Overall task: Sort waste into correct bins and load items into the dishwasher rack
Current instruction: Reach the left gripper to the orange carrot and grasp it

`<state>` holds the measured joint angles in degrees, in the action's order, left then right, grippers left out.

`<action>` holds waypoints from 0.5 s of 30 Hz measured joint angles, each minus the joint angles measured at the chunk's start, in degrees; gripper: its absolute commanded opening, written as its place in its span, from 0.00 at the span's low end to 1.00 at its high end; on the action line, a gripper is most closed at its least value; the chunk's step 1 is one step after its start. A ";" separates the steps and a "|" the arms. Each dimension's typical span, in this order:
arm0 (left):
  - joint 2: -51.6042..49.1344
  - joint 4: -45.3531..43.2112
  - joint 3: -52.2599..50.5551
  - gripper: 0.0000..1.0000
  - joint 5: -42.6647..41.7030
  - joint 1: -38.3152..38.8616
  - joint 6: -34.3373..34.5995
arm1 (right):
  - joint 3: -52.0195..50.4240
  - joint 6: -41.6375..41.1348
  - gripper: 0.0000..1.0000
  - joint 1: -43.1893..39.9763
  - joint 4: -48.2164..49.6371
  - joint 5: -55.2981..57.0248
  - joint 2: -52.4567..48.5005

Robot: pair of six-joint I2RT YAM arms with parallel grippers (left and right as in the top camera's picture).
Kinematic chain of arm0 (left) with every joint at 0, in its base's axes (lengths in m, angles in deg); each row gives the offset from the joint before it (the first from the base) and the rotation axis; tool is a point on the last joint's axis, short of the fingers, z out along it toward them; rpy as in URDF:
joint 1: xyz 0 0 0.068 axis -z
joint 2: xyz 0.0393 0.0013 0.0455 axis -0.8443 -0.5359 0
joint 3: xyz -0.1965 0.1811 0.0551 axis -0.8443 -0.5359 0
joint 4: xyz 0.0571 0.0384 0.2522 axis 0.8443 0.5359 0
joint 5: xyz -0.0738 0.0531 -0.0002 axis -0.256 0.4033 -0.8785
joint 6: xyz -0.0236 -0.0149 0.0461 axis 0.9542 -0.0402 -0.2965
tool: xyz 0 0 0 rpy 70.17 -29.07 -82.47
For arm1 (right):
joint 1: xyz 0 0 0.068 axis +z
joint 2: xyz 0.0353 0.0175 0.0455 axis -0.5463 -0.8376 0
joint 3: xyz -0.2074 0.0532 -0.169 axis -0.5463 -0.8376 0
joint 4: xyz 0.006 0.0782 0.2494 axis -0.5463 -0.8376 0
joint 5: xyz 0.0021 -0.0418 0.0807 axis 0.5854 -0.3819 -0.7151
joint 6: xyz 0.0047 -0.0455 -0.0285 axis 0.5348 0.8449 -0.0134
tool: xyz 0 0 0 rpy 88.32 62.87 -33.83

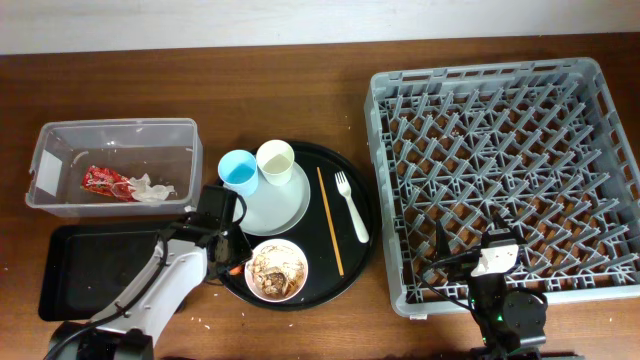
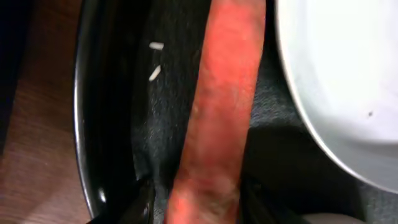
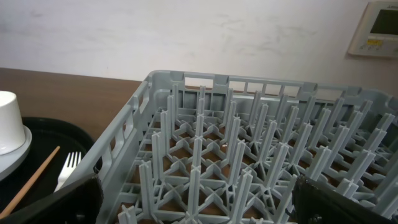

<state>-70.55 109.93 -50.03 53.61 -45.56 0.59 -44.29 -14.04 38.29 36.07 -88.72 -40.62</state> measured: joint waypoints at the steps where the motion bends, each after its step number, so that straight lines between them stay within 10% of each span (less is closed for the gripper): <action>1: 0.00 0.04 -0.07 0.44 0.15 0.00 0.00 | 0.00 0.00 0.99 0.00 0.00 0.00 0.00; 7: 0.00 -0.74 -0.13 0.16 1.46 0.00 -0.24 | 0.00 0.02 0.99 0.00 0.00 0.00 0.00; 15: -0.50 13.09 10.62 0.13 1.44 0.00 -3.56 | 0.00 0.00 0.99 0.00 0.00 0.00 0.00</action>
<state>-71.05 123.02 -39.40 55.05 -45.56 -2.97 -44.29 -14.04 38.29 36.07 -88.72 -40.62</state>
